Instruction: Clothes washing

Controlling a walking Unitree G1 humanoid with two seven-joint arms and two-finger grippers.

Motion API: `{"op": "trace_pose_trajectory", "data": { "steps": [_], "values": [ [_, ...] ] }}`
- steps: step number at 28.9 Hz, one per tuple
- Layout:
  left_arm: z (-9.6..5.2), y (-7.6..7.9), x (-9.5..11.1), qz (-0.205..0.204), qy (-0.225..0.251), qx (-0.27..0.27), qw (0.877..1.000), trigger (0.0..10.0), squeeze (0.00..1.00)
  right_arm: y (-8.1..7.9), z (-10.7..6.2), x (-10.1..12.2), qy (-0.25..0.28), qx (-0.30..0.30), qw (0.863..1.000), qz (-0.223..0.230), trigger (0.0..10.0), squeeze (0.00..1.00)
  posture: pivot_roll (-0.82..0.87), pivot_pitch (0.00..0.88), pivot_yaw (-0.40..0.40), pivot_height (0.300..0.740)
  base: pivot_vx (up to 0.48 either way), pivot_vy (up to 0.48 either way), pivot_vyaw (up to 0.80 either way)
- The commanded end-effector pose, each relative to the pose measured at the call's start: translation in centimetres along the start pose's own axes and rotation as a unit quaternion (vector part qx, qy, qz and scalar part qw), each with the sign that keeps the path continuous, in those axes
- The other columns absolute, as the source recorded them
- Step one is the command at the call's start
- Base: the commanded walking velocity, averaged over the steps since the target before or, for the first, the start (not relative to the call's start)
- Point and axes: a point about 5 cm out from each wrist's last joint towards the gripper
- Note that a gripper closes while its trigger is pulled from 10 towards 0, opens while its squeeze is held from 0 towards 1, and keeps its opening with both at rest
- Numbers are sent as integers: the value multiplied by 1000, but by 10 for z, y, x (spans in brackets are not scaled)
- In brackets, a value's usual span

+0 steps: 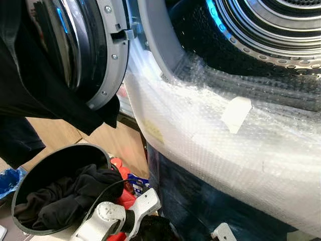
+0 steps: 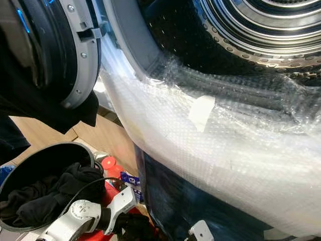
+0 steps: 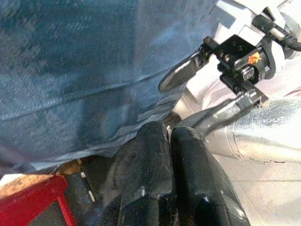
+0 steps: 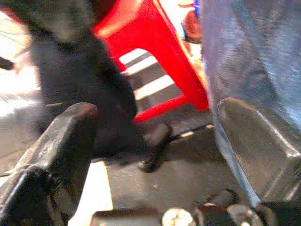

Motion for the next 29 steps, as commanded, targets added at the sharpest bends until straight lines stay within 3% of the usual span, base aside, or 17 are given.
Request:
{"op": "trace_pose_trajectory", "data": {
  "steps": [1,15,22,29],
  "values": [
    [-3,-1,4,11,0,-1,1000,0,0,-6,4,1,2,21,1000,3,10000,0,49,135,117,740,0,0,0],
    [7,3,7,25,1,-17,1000,0,0,-9,9,3,17,22,999,42,10000,0,43,136,117,740,0,0,0],
    [12,3,19,34,20,-18,999,0,0,-22,12,-7,-18,74,997,21,10000,0,26,114,115,740,0,0,0],
    [27,10,26,38,35,-40,998,0,0,-27,9,-9,5,106,993,56,10000,0,24,70,111,740,0,0,0]
  ]
}}
Point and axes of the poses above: a point about 5 cm out from each wrist's last joint towards the gripper, its own z axis pointing out of the wrist towards the gripper, its own x axis along the axis of the wrist's last joint, y = z × x, and after that the axes turned 1 degree about z, right-handed
